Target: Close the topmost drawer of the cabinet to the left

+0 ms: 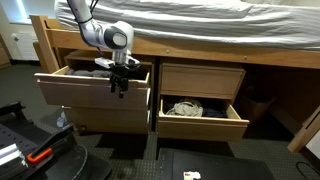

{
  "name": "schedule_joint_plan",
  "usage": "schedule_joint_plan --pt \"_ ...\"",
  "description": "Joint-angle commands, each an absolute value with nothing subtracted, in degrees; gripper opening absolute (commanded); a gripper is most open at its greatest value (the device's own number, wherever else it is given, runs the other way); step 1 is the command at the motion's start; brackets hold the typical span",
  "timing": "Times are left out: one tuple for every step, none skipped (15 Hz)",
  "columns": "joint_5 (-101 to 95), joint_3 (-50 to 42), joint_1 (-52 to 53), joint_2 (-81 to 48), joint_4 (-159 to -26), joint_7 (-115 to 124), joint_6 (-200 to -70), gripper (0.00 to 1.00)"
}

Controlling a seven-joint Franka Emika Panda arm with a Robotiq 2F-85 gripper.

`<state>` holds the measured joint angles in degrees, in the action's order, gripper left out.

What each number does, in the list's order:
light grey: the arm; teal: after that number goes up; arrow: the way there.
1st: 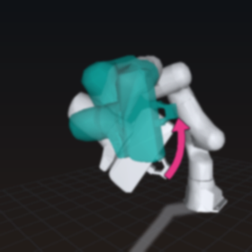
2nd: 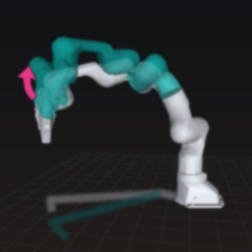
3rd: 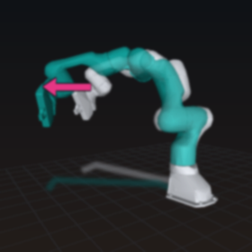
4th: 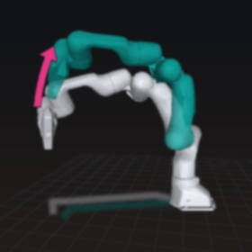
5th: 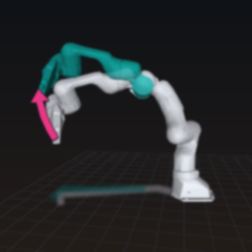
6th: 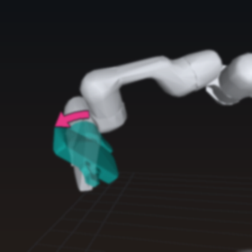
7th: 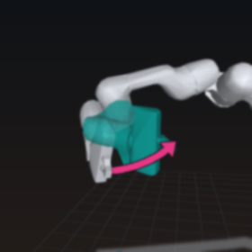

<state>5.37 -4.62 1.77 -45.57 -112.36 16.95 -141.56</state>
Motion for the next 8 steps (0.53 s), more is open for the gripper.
schedule_joint_plan --pt "10.9 -3.0 -0.1 -46.6 -116.4 17.6 -155.8 1.00" --pt "12.3 -3.0 -0.2 -47.2 -117.4 17.9 -160.2 1.00" --pt "13.9 -2.7 -0.7 -47.8 -118.0 17.9 -164.4 1.00" --pt "15.5 -2.0 -1.5 -48.5 -118.4 17.8 -168.2 1.00" --pt "17.1 -1.4 -2.2 -48.9 -118.7 18.1 -171.5 1.00" --pt "18.3 -0.7 -2.9 -48.9 -118.8 18.3 -173.0 1.00" --pt "16.2 -3.0 -0.4 -49.3 -117.9 17.8 -169.4 1.00" --pt "16.4 -2.8 -0.7 -49.6 -117.9 17.8 -170.1 1.00"
